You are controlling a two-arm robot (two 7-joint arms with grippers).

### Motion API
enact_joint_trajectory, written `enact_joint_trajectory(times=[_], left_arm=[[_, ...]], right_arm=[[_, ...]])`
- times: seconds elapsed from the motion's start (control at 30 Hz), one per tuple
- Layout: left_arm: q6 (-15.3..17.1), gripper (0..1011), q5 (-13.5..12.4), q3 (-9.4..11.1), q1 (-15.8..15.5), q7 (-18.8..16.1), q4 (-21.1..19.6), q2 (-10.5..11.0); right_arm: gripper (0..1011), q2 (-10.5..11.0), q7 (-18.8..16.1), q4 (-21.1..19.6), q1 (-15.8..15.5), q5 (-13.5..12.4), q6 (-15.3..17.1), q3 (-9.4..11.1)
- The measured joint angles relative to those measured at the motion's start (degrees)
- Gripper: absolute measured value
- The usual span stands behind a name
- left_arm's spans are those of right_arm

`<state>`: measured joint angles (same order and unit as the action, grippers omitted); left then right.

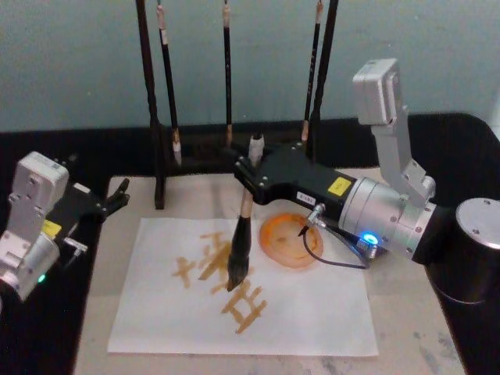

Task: Pick up the brush from the inkstone, write on the paper, then place the brush back to its original position.

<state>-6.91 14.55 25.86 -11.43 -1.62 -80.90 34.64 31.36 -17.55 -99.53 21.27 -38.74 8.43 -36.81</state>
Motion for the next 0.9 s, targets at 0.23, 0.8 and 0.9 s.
enact_joint_trajectory(times=[0.23, 0.8, 0.9], left_arm=[[0.00, 1010, 0.00, 0.00, 0.00, 0.00, 0.00, 0.00], [0.00, 1010, 0.00, 0.00, 0.00, 0.00, 0.00, 0.00], [0.00, 1010, 0.00, 0.00, 0.00, 0.00, 0.00, 0.00]], right_arm=[[148, -0.96, -2.30, 1.35, -0.02, 0.36, 0.83, 0.06], [148, -3.74, -3.44, 4.15, -0.74, 2.38, 1.72, 1.20], [148, -4.00, -2.97, 4.28, -1.04, 3.13, 1.34, 1.78]])
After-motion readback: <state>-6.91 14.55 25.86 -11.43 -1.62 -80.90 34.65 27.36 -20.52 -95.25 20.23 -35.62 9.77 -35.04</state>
